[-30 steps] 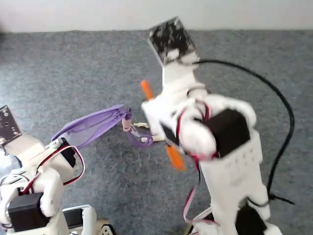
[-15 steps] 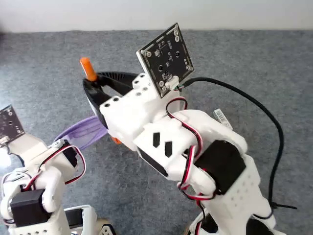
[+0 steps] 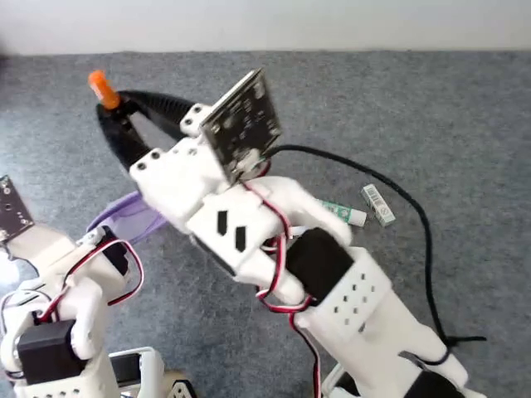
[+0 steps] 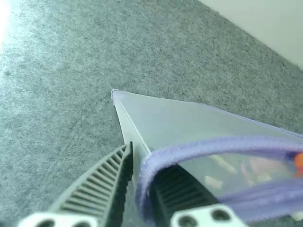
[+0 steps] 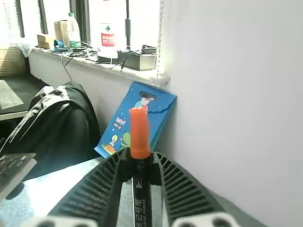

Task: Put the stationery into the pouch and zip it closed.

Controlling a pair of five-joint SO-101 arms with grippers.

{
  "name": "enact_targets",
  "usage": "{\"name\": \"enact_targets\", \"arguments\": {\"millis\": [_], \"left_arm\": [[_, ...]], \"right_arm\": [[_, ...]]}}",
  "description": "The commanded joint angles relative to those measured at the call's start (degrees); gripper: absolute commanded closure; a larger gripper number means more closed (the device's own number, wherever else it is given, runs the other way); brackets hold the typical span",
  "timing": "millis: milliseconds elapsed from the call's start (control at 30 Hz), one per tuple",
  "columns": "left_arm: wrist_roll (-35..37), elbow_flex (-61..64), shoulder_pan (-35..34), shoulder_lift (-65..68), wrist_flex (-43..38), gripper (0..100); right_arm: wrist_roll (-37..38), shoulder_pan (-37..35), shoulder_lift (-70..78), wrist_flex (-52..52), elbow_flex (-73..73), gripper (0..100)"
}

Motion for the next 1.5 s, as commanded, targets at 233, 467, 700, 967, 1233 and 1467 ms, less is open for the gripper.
{"name": "enact_targets", "arguments": {"millis": [233,467,700,967,1233,1467], "left_arm": [[1.23,-4.18,-0.18,7.47,-2.20,99],[1.23,-4.09,-0.18,7.56,-2.20,99],[1.23,-3.82,0.00,7.82,-2.20,99],[1.23,-3.82,-0.09,7.82,-2.20,99],[1.23,-3.74,0.00,7.82,-2.20,99],[1.23,-3.65,-0.09,7.82,-2.20,99]], "right_arm": [[5.19,-5.23,-10.59,-11.21,19.08,99.1],[9.14,-4.79,-13.41,-28.09,33.85,99.1],[10.20,-4.70,-11.56,-32.75,34.73,99.1],[10.02,-1.45,-12.00,-25.10,40.00,98.3],[1.41,2.24,-13.67,-2.51,29.54,73.0],[-8.62,11.56,-13.67,16.04,20.40,72.9]]}}
